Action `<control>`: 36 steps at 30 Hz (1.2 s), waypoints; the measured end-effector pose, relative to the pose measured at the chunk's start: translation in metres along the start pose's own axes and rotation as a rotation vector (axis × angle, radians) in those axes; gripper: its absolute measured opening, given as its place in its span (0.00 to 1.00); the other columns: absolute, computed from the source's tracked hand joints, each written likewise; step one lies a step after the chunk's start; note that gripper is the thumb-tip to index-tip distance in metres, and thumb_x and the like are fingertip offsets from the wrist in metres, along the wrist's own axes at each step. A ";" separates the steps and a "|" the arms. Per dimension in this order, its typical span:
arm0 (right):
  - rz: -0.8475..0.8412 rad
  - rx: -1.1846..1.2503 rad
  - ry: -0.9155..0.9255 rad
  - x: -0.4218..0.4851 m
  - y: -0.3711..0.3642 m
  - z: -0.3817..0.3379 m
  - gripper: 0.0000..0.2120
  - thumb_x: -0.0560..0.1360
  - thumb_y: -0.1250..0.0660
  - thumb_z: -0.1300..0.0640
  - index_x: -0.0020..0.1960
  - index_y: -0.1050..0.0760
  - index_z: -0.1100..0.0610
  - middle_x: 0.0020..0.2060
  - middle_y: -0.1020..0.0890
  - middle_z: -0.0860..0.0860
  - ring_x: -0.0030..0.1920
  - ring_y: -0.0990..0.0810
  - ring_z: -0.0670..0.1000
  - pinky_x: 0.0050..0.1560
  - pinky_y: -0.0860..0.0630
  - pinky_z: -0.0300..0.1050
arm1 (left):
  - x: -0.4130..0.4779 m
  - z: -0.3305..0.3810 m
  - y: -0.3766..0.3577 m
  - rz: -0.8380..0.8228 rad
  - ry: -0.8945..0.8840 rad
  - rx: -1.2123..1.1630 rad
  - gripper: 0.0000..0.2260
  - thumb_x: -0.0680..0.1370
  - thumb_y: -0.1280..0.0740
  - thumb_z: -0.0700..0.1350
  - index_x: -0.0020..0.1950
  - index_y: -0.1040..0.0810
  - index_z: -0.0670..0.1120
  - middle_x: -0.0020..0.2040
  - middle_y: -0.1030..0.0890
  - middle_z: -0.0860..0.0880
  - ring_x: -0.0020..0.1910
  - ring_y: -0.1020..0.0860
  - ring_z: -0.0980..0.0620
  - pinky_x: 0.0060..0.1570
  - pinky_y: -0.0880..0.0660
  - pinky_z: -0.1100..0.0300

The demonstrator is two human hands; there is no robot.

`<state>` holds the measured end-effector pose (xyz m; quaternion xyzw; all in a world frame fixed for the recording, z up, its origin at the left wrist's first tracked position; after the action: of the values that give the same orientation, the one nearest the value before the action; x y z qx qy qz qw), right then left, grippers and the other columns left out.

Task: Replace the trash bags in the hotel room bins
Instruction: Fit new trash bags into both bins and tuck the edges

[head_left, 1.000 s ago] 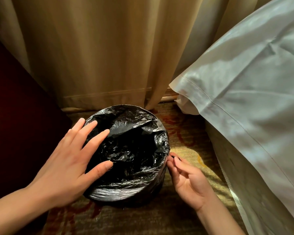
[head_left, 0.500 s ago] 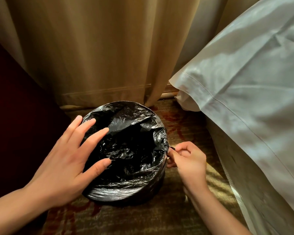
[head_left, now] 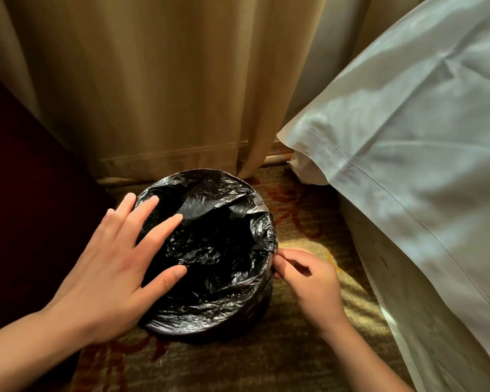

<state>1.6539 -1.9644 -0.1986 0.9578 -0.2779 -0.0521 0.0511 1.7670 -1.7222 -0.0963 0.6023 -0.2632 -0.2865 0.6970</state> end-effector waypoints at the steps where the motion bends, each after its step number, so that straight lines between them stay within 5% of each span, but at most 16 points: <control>1: -0.014 -0.029 -0.017 0.002 0.001 -0.001 0.05 0.74 0.26 0.61 0.48 0.13 0.55 0.44 0.13 0.47 0.47 0.15 0.47 0.51 0.18 0.49 | -0.001 0.000 0.000 0.001 0.002 0.002 0.32 0.77 0.52 0.71 0.79 0.43 0.59 0.81 0.47 0.50 0.80 0.57 0.48 0.75 0.48 0.40; 6: -0.066 -0.221 -0.029 0.010 -0.002 -0.016 0.08 0.69 0.25 0.63 0.39 0.16 0.50 0.31 0.17 0.48 0.32 0.22 0.40 0.35 0.27 0.34 | -0.002 -0.003 -0.001 -0.008 0.020 -0.004 0.33 0.77 0.53 0.71 0.79 0.42 0.59 0.80 0.47 0.50 0.80 0.58 0.48 0.75 0.49 0.41; 9: -0.072 -0.299 -0.064 0.013 0.000 -0.014 0.07 0.69 0.27 0.62 0.36 0.18 0.52 0.29 0.20 0.51 0.29 0.24 0.45 0.32 0.26 0.42 | 0.000 0.000 -0.002 -0.008 0.030 0.001 0.34 0.77 0.54 0.72 0.79 0.43 0.58 0.81 0.47 0.50 0.80 0.58 0.48 0.76 0.49 0.40; 12: -0.051 -0.096 -0.153 0.015 0.003 -0.005 0.08 0.70 0.32 0.70 0.36 0.18 0.61 0.36 0.18 0.63 0.34 0.20 0.53 0.37 0.20 0.53 | 0.002 0.000 -0.002 -0.013 0.043 0.006 0.35 0.76 0.56 0.73 0.79 0.45 0.58 0.81 0.49 0.50 0.80 0.61 0.51 0.77 0.53 0.42; 16: -0.005 0.255 -0.302 0.016 0.001 0.012 0.07 0.71 0.36 0.76 0.39 0.21 0.71 0.37 0.20 0.62 0.36 0.22 0.52 0.31 0.24 0.38 | 0.000 -0.003 0.000 -0.030 0.061 0.014 0.37 0.74 0.60 0.75 0.80 0.48 0.59 0.81 0.53 0.52 0.78 0.65 0.55 0.78 0.58 0.47; 22: -0.050 0.491 -0.431 0.009 -0.003 0.021 0.14 0.73 0.41 0.77 0.41 0.27 0.59 0.30 0.21 0.53 0.27 0.25 0.46 0.26 0.27 0.36 | -0.001 -0.004 0.000 -0.023 0.058 0.017 0.36 0.74 0.59 0.74 0.79 0.46 0.59 0.81 0.50 0.52 0.79 0.64 0.54 0.78 0.57 0.46; 29: -0.074 0.262 -0.331 0.011 0.002 0.011 0.12 0.71 0.36 0.76 0.38 0.20 0.61 0.35 0.18 0.57 0.36 0.20 0.52 0.35 0.20 0.40 | 0.001 -0.001 -0.002 -0.052 0.047 0.086 0.36 0.74 0.61 0.74 0.79 0.46 0.60 0.81 0.52 0.51 0.79 0.65 0.52 0.77 0.62 0.48; 36: -0.102 -0.177 -0.020 0.010 0.006 -0.014 0.12 0.70 0.24 0.65 0.39 0.21 0.49 0.35 0.17 0.52 0.39 0.18 0.60 0.43 0.19 0.56 | 0.002 -0.001 -0.002 -0.079 0.052 0.133 0.38 0.73 0.64 0.75 0.80 0.49 0.60 0.81 0.55 0.50 0.77 0.69 0.51 0.76 0.66 0.50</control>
<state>1.6612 -1.9741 -0.1851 0.9619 -0.2236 -0.0884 0.1302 1.7684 -1.7231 -0.0983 0.6645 -0.2396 -0.2798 0.6502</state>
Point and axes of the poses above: each hand's wrist, its own x-axis towards the middle knuckle, its own y-axis out of the back of the hand, z = x × y, the point moved 8 cm from there along x, towards the middle knuckle
